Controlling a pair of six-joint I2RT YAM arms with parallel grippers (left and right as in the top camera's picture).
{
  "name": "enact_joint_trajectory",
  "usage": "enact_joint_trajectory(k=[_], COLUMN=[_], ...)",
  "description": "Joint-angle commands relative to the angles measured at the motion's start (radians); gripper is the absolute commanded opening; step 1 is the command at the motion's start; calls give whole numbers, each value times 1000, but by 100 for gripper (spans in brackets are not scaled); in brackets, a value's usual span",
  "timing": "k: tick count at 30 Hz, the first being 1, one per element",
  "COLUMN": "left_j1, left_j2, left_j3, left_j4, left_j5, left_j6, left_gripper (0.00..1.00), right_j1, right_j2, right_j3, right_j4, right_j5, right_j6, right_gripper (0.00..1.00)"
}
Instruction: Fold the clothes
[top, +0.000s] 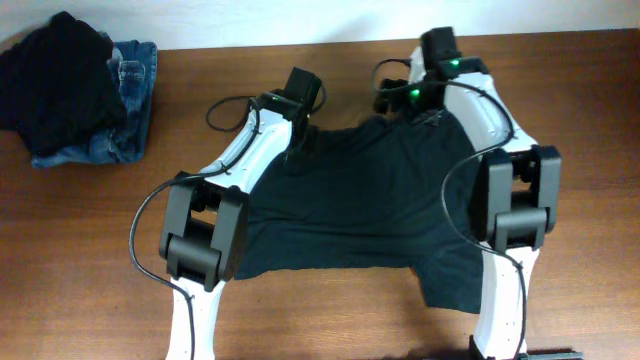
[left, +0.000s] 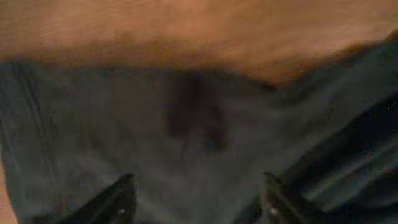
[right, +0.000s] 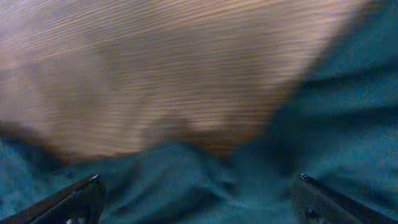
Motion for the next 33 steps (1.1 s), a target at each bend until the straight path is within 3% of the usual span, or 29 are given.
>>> enact_joint_trajectory(k=[1,4,6,10,14,19,24,29,31,33], left_j1=[6,6,6,9,19,47,80,92,91,90], left_j2=[-44,-44,-42,-29,-3,3,5,16,32,54], left_j3=[25,25,25,24,24,24,24,24,24,24], left_j4=[47,73,76,78,77,78,77,77,78,80], left_j5=[-14,-14,-14,-14,-14,-14,-9,32,33,35], left_j6=[25,24,24,24,24,-16,-95,-111,-111,-111], left_gripper=[47,28,20,15,9,1,1,1,1,1], right_j1=[-16,-18,-18,-18,-19,-19,-26,-36,-39,-39], right_j2=[-48,-47,-43,-24,2,27,31,31,31,31], right_j3=[16,15,15,15,14,14,15,15,15,14], right_j4=[-14,-14,-14,-1,17,27,-4,-21,-47,-69], right_j5=[75,84,84,94,114,130,254,256,256,256], right_j6=[3,4,4,4,5,9,117,169,206,219], right_gripper=[91,66,56,37,24,17,14,12,12,19])
